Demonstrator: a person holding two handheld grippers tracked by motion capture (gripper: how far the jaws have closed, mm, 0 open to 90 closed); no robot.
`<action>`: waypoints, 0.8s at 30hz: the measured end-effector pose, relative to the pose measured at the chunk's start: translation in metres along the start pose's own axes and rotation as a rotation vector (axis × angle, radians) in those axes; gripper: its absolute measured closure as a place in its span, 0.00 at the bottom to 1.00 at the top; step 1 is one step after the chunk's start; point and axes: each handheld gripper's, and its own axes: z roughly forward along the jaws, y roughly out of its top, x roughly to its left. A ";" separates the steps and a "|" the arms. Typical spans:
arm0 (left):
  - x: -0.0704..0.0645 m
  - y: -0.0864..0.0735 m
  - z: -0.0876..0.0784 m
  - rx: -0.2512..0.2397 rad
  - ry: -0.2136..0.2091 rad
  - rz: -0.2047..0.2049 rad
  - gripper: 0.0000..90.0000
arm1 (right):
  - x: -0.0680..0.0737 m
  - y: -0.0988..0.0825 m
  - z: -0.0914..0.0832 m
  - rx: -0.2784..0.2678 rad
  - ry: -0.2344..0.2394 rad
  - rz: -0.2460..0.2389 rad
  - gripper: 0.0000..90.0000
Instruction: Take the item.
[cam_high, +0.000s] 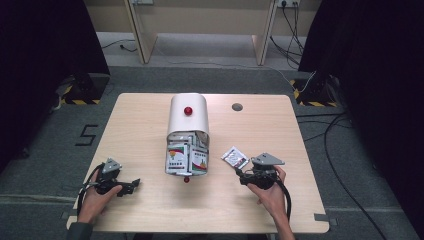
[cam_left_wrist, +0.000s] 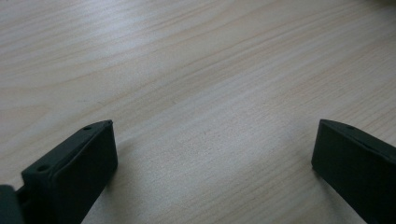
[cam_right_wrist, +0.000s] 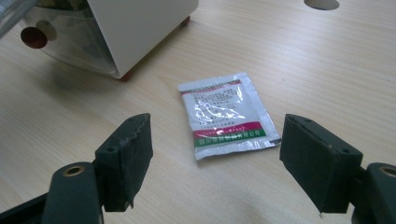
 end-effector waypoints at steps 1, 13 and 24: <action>0.000 0.000 0.000 0.000 0.000 0.000 0.00 | -0.001 -0.001 0.000 0.001 -0.002 -0.003 0.29; 0.000 0.000 0.000 0.001 0.000 0.000 0.00 | -0.005 -0.010 -0.013 -0.006 -0.008 0.010 0.29; 0.000 0.000 0.000 0.000 0.000 0.000 0.00 | -0.004 -0.019 -0.019 0.006 -0.009 -0.001 0.28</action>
